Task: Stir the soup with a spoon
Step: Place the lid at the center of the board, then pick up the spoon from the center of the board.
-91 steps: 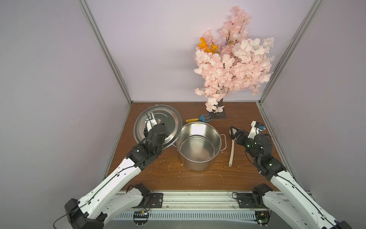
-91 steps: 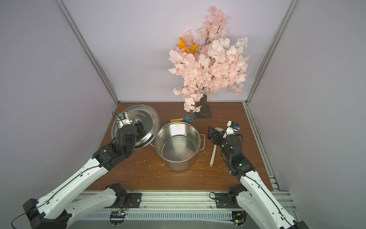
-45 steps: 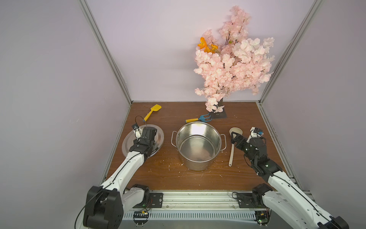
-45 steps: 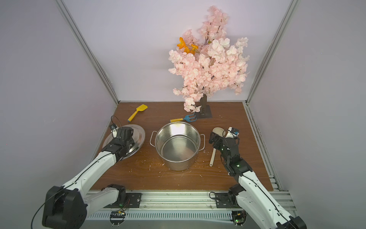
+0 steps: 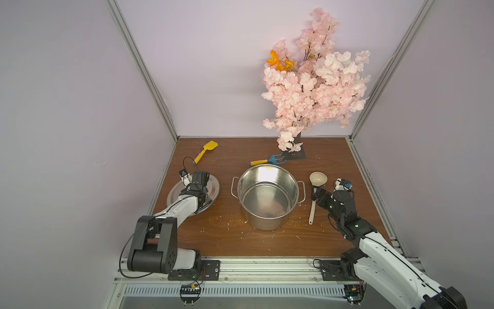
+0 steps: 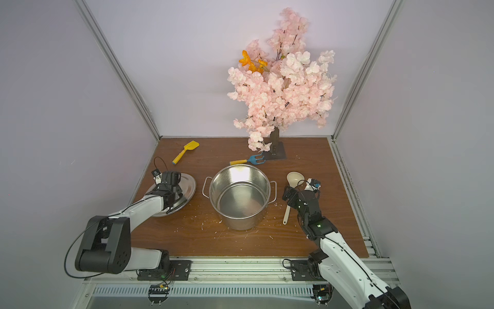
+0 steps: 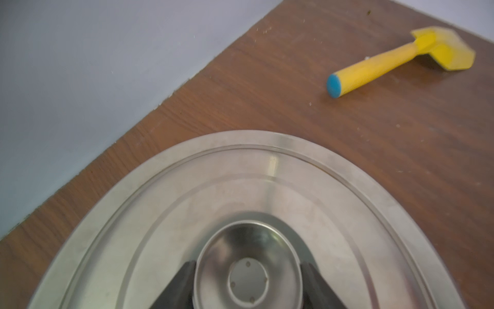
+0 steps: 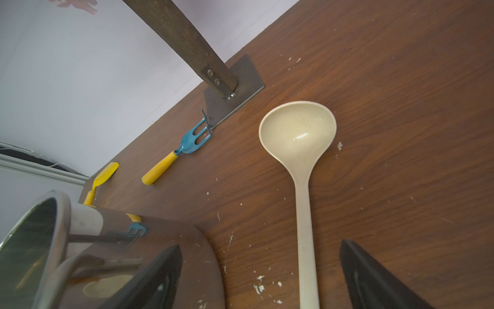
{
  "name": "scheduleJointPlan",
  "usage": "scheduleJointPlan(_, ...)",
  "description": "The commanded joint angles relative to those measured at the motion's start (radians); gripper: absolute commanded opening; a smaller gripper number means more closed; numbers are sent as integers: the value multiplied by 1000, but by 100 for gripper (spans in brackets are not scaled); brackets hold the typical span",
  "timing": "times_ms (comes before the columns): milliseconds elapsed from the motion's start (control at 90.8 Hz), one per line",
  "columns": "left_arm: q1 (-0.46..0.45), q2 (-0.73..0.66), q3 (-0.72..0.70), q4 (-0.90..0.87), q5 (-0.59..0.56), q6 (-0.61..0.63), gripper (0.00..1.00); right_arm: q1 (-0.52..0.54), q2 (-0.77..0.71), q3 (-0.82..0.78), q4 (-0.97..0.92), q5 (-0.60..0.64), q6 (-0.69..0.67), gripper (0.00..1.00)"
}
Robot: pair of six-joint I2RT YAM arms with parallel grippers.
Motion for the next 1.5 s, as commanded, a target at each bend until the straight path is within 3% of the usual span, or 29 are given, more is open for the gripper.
scheduleJointPlan(0,26,19,26,34,31,15,60,-5,18,-12,-2,-5,7,96)
scheduleJointPlan(121,27,60,53,3,54,10,66,-6,54,-17,-2,-13,16,96)
scheduleJointPlan(330,27,78,62,-33,78,-7,85,-18,135,-17,0,-44,18,93)
scheduleJointPlan(627,28,-68,84,-138,173,-40,100,-50,213,-25,7,-121,-2,86)
scheduleJointPlan(1101,27,-443,153,-328,529,-36,96,-68,344,-40,88,-228,-20,62)
scheduleJointPlan(1299,20,-516,188,-400,588,-36,96,-75,406,-31,104,-212,-30,54)
scheduleJointPlan(1486,-48,-540,233,-428,600,-52,96,-104,463,-31,144,-224,-37,38)
